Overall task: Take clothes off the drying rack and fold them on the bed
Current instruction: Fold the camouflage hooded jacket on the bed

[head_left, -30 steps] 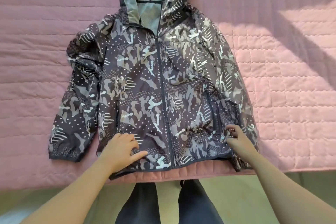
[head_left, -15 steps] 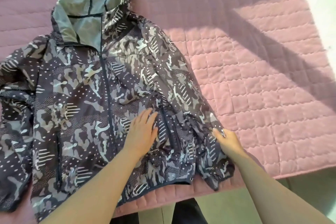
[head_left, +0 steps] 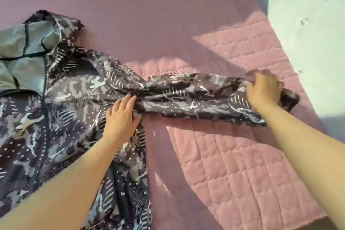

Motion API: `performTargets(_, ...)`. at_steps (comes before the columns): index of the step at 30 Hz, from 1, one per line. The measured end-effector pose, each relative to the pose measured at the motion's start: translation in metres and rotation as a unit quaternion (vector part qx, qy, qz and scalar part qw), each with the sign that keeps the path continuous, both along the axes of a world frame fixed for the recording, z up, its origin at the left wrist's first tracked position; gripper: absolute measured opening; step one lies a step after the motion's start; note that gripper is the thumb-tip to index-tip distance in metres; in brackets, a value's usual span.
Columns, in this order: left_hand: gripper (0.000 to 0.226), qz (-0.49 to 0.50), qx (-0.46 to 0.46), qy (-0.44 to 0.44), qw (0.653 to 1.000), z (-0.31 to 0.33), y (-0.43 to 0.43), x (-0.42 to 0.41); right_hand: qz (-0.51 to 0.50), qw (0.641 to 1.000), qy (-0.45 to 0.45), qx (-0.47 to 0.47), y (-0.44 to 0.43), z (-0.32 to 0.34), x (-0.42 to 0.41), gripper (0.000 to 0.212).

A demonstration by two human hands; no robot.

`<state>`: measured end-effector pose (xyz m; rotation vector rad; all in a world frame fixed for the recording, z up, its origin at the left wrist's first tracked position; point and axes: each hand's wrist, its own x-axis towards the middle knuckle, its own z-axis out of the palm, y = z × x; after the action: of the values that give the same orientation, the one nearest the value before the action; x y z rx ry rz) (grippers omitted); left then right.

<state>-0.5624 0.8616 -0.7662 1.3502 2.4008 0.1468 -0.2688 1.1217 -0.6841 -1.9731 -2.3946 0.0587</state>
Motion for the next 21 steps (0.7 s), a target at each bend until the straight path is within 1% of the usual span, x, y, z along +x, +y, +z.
performTargets(2,0.061,0.008,0.025,0.028,0.999,-0.003,0.021,-0.006,-0.050,0.997,0.005,-0.052,0.009,-0.019,0.008,0.041)
performTargets(4,0.047,0.007,0.075,0.025,0.997,-0.003,0.038,-0.010,-0.127,0.985,0.027,-0.111,0.010,-0.045,0.028,0.052)
performTargets(5,0.041,0.009,0.095,0.018,0.995,-0.005,0.045,-0.010,-0.173,0.976,0.033,-0.127,0.008,-0.055,0.038,0.063)
performTargets(7,0.036,0.031,0.123,0.028,0.992,-0.003,0.055,-0.014,-0.266,0.952,0.082,-0.131,0.000,-0.065,0.054,0.082)
performTargets(8,0.040,0.047,0.127,0.043,0.990,-0.002,0.059,-0.017,-0.302,0.938,0.111,-0.128,-0.003,-0.067,0.060,0.084)
performTargets(10,0.056,0.066,0.133,0.064,0.987,0.003,0.071,-0.025,-0.352,0.916,0.146,-0.128,-0.006,-0.069,0.073,0.079)
performTargets(12,0.070,0.098,0.122,0.050,0.986,0.009,0.085,-0.037,-0.359,0.911,0.154,-0.134,-0.010,-0.073,0.087,0.073)
performTargets(14,0.076,0.102,0.071,0.035,0.992,0.009,0.101,-0.055,-0.352,0.907,0.185,-0.139,-0.011,-0.077,0.098,0.072)
performTargets(15,0.077,0.071,0.029,0.039,0.996,0.008,0.106,-0.063,-0.350,0.902,0.207,-0.144,-0.012,-0.078,0.101,0.072)
performTargets(16,0.075,0.024,-0.014,0.048,0.998,0.007,0.111,-0.071,-0.348,0.897,0.230,-0.146,-0.012,-0.080,0.105,0.070)
performTargets(18,0.060,-0.055,-0.078,0.079,0.992,0.005,0.116,-0.080,-0.327,0.893,0.274,-0.142,-0.014,-0.079,0.110,0.059)
performTargets(19,0.052,-0.076,-0.097,0.096,0.988,0.006,0.117,-0.082,-0.310,0.894,0.291,-0.142,-0.014,-0.078,0.111,0.052)
performTargets(21,0.043,-0.098,-0.119,0.124,0.980,0.008,0.119,-0.081,-0.280,0.893,0.316,-0.157,-0.014,-0.076,0.114,0.043)
